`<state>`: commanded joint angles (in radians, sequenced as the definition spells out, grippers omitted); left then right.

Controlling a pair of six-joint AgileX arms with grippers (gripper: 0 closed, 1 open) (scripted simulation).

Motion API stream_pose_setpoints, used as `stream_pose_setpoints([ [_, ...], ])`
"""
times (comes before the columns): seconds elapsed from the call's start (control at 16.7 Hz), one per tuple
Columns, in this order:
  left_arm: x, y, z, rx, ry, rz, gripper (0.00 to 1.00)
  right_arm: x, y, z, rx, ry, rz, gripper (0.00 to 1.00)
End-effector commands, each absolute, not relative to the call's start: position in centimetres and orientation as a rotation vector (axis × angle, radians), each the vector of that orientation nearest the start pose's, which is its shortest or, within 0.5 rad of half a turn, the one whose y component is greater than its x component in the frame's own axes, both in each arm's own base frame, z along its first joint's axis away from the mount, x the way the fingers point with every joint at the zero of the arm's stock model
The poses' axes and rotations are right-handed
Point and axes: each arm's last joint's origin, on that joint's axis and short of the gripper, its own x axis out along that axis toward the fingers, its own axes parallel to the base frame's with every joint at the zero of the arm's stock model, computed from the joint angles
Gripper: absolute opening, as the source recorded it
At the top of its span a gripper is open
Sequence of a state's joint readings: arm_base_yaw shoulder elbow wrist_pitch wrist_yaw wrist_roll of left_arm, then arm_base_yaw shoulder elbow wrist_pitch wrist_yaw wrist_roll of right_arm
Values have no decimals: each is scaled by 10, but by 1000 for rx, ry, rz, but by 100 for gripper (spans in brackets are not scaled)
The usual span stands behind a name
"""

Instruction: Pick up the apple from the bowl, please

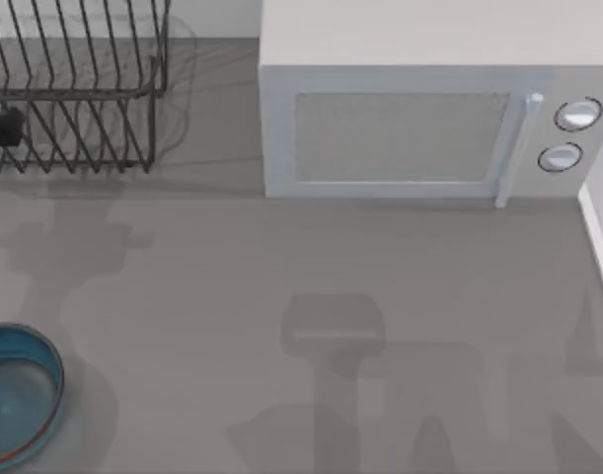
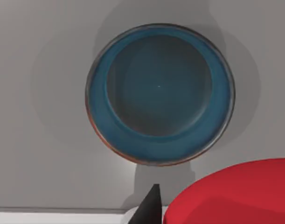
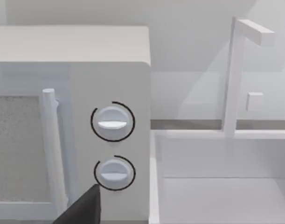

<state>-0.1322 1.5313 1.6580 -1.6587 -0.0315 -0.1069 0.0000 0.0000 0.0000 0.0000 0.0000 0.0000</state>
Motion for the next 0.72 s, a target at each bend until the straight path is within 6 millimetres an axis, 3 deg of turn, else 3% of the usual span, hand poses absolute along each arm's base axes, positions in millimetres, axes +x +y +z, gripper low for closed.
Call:
stream_pose_setpoints([
  [0.24,284,-105,318,27,1554,-9,0,106,-1,160,0,0,0,100],
  [0.42,289,-164,287,20,1567,-13,0,106,-1,160,0,0,0,100],
  [0.54,289,-186,273,17,1570,-15,0,106,-1,160,0,0,0,100],
  [0.72,288,-192,269,16,1571,-16,0,106,-1,160,0,0,0,100],
])
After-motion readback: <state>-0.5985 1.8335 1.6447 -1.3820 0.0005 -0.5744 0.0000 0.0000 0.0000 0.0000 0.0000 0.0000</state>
